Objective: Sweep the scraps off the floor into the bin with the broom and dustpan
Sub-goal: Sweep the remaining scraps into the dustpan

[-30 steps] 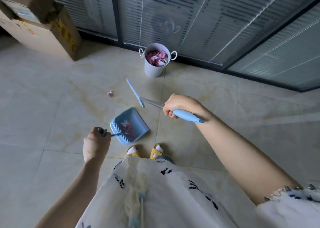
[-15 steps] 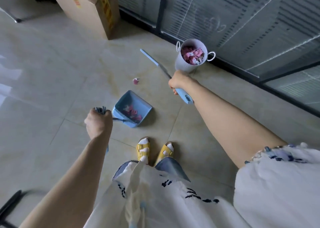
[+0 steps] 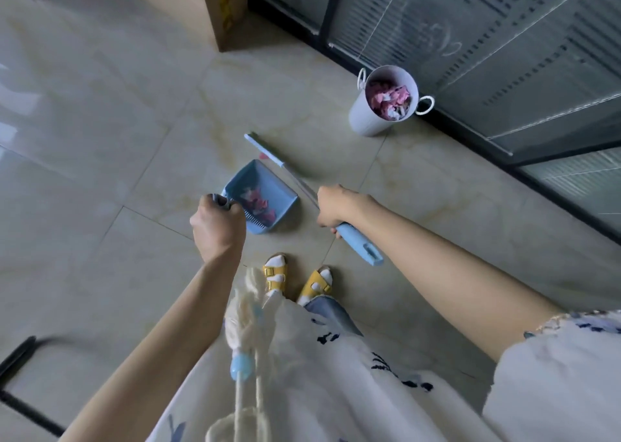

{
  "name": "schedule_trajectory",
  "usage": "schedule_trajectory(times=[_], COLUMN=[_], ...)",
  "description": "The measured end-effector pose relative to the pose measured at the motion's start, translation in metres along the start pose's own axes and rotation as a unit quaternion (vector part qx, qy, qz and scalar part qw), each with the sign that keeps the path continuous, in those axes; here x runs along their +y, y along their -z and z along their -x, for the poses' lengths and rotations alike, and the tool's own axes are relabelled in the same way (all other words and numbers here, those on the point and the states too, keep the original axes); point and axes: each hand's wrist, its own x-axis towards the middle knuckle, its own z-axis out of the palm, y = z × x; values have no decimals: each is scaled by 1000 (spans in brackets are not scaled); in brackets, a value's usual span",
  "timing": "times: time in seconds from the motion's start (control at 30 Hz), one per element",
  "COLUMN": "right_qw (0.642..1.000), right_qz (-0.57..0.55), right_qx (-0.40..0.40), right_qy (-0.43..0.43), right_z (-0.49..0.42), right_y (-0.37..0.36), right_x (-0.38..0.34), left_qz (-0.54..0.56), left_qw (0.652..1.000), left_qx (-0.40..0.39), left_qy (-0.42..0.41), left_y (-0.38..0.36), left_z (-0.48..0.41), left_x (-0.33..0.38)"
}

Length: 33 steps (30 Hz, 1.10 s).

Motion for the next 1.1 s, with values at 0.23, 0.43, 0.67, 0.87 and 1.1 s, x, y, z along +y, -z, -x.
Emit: schedule_trajectory(times=[0.23, 0.43, 0.67, 0.87, 1.1], right_qw=[992, 992, 993, 988, 952], right_qz=[-128, -70, -97, -154, -305], right_qx=[10, 105, 72, 28, 34], right_qy=[-20, -26, -19, -4, -10], right_z=[24, 11, 1, 16, 39], right_y=[45, 29, -9, -46, -39], right_x=[5, -5, 7, 18, 47], left_qz=[-5, 8, 9, 6, 55], left_qw=[1000, 1000, 1000, 1000, 997], left_qx=[-3, 0, -6, -15, -48], left_qy=[0, 0, -10, -20, -7], left_y=[6, 3, -7, -14, -7], left_z=[1, 3, 9, 24, 30], left_x=[3, -2, -3, -2, -7])
